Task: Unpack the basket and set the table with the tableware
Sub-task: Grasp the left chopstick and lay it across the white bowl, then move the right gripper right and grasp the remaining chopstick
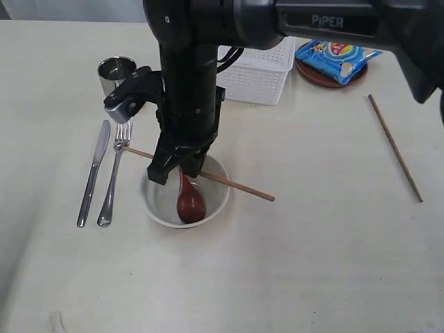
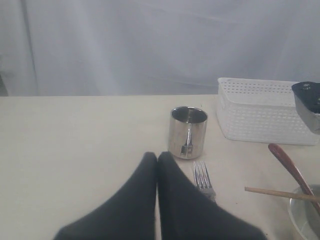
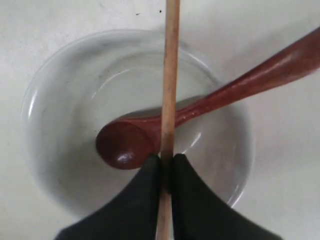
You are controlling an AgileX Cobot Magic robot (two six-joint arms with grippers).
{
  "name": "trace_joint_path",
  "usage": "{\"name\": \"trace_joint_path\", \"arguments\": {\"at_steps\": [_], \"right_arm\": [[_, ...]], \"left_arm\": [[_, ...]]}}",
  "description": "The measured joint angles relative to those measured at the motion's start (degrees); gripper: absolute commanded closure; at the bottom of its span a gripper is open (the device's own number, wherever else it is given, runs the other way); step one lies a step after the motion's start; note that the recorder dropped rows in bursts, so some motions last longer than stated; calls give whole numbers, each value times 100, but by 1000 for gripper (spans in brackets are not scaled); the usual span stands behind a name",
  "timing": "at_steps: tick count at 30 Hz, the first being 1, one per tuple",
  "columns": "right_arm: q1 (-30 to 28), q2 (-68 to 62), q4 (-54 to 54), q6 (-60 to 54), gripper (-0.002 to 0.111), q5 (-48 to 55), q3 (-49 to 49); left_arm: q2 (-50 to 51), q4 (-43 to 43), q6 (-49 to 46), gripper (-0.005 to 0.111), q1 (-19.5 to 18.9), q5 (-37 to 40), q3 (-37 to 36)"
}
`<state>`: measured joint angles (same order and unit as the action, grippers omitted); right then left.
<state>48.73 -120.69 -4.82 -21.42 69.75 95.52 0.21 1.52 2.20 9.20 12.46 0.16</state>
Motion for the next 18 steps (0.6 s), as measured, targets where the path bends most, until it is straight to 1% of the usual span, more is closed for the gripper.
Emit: {"name": "trace_joint_path", "arguments": {"at_steps": [6, 7, 8, 11, 13, 18], "right_arm": [[0, -23, -141, 0, 108, 0, 0], [0, -23, -141, 0, 107, 0, 0], [0, -23, -141, 0, 103, 0, 0], [0, -23, -152, 0, 85, 0, 0], [0, -23, -152, 0, 78, 0, 0], [0, -23, -152, 61, 77, 0, 0]], "left_arm": [[0, 0, 0, 107, 0, 0, 0], [0, 0, 0, 107, 0, 0, 0], [0, 0, 0, 107, 0, 0, 0], [0, 0, 0, 107, 0, 0, 0], [0, 0, 0, 107, 0, 0, 0], [0, 0, 0, 107, 0, 0, 0]]}}
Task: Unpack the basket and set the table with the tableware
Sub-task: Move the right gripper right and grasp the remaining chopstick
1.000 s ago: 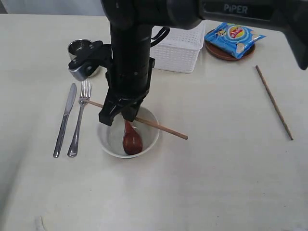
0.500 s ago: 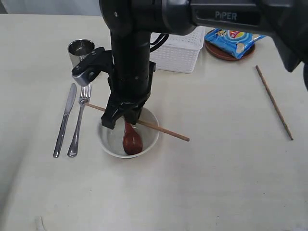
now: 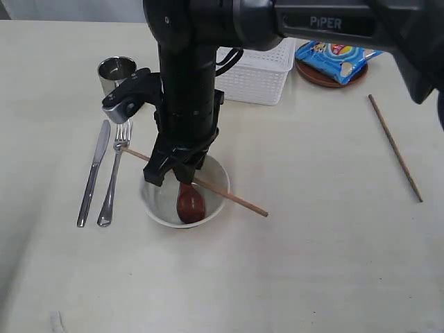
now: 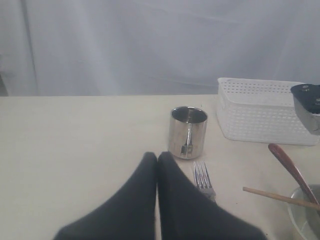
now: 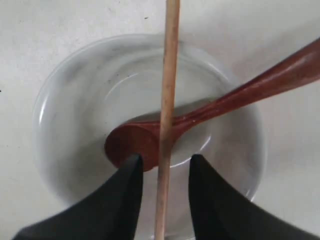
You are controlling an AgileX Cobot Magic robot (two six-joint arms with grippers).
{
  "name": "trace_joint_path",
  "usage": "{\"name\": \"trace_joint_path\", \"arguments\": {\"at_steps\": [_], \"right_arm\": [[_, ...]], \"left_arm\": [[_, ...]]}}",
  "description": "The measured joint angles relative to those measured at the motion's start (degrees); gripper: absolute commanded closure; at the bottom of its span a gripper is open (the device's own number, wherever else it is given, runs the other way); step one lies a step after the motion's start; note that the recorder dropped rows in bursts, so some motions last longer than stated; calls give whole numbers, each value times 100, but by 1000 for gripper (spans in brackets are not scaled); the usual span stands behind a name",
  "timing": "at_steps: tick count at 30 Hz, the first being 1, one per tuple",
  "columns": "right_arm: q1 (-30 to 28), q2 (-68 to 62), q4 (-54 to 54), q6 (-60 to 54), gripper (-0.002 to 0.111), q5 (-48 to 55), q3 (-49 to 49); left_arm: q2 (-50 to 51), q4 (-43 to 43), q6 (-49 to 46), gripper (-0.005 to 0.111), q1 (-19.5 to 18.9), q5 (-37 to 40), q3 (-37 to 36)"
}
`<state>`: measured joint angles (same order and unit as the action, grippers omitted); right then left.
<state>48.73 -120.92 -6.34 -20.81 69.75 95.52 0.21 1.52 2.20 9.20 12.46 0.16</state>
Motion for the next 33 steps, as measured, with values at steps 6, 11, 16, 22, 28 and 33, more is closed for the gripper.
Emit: {"name": "trace_joint_path", "arguments": {"at_steps": [6, 11, 16, 22, 28, 33], "right_arm": [[-24, 117, 104, 64, 77, 0, 9], [-325, 725, 223, 226, 77, 0, 72], [-1144, 1361, 237, 264, 77, 0, 85], [-2827, 1543, 237, 301, 77, -27, 19], [-4389, 1543, -232, 276, 77, -957, -984], [-4930, 1378, -924, -90, 77, -1851, -1983]], "left_arm": [[0, 0, 0, 107, 0, 0, 0], [0, 0, 0, 107, 0, 0, 0], [0, 0, 0, 107, 0, 0, 0], [0, 0, 0, 107, 0, 0, 0], [0, 0, 0, 107, 0, 0, 0], [0, 0, 0, 107, 0, 0, 0]]}}
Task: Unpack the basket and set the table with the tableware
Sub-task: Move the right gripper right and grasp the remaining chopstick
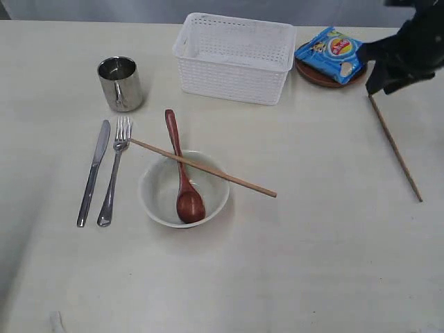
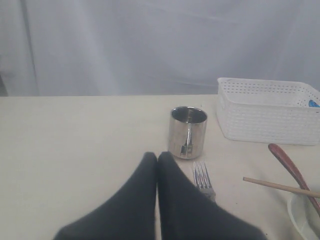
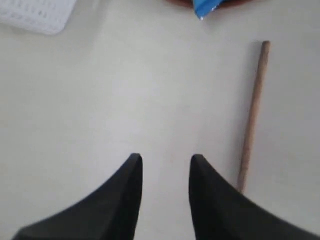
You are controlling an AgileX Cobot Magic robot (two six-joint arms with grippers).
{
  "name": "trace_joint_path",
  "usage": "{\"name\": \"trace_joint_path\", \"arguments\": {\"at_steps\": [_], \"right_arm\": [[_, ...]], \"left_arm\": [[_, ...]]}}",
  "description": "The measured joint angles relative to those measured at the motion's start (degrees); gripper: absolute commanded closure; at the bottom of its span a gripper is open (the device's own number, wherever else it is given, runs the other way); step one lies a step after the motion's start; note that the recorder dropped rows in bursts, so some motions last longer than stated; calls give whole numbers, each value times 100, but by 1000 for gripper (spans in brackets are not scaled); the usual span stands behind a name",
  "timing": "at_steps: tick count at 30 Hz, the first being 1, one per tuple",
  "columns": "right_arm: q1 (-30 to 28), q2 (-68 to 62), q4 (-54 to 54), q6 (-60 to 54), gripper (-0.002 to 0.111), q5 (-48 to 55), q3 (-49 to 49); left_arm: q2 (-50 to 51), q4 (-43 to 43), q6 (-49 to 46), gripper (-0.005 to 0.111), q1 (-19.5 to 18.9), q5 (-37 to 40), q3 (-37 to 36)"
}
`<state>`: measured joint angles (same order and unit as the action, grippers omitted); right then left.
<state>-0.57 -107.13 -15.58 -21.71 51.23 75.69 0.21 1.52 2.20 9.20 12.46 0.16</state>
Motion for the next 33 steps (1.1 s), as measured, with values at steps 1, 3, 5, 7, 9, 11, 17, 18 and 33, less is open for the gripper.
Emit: {"name": "trace_joint_path", "arguments": {"at_steps": [1, 3, 5, 7, 9, 11, 17, 18, 33], "right_arm": [[-15, -73, -52, -61, 77, -127, -82], [-25, -285, -81, -77, 77, -285, -193], [-25, -480, 3, 44, 77, -329, -218], [-25, -617, 209, 250, 77, -370, -227], [-25, -729, 447, 417, 77, -381, -227], [-25, -789, 591, 510, 77, -415, -227], [-25, -835, 993, 725, 77, -491, -227], [-25, -835, 1057, 801, 77, -514, -227], [-584, -927, 589, 775, 77, -630, -227]], "left_arm": [[0, 0, 0, 107, 0, 0, 0], [0, 0, 0, 107, 0, 0, 0], [0, 0, 0, 107, 0, 0, 0], [0, 0, 0, 107, 0, 0, 0], [0, 0, 0, 107, 0, 0, 0], [0, 0, 0, 107, 0, 0, 0], [0, 0, 0, 107, 0, 0, 0], [0, 0, 0, 107, 0, 0, 0], [0, 0, 0, 107, 0, 0, 0]]}}
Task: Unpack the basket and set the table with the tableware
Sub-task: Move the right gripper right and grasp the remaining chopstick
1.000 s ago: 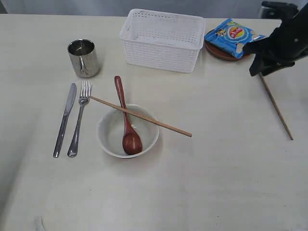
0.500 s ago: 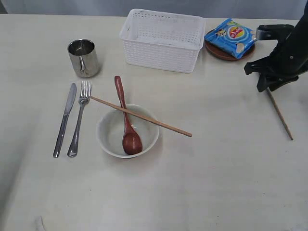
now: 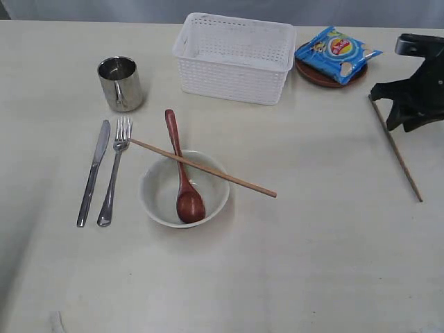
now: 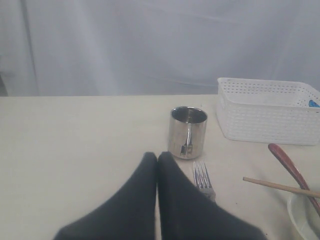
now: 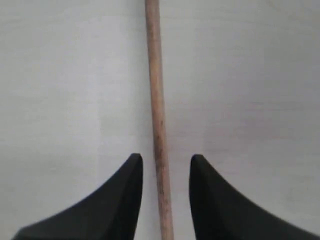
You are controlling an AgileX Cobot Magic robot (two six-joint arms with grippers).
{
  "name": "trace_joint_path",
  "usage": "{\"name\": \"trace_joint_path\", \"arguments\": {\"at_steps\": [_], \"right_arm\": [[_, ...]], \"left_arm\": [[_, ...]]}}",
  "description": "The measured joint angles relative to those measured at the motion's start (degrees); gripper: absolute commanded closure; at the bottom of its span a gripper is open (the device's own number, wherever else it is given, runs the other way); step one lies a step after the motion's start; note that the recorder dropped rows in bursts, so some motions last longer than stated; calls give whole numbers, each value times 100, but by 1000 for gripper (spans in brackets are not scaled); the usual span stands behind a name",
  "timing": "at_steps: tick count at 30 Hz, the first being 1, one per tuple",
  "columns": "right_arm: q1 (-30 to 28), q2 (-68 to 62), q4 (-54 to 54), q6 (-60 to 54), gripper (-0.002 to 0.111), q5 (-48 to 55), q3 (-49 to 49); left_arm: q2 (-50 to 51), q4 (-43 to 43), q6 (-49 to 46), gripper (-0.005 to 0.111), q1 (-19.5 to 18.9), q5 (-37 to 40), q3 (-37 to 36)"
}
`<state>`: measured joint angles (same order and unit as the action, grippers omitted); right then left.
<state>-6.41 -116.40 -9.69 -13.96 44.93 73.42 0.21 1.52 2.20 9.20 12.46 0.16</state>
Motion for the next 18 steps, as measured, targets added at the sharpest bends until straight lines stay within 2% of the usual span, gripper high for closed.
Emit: {"name": "trace_joint_path", "arguments": {"at_steps": [3, 10, 15, 18], "right_arm": [[-48, -154, -420, -290, 77, 24, 0], [-48, -344, -598, -427, 77, 88, 10], [-48, -344, -574, -439, 89, 78, 10], [-48, -351, -562, -439, 89, 66, 10]], "left_arm": [[0, 0, 0, 107, 0, 0, 0], [0, 0, 0, 107, 0, 0, 0], [0, 0, 0, 107, 0, 0, 0], [0, 0, 0, 107, 0, 0, 0]]}}
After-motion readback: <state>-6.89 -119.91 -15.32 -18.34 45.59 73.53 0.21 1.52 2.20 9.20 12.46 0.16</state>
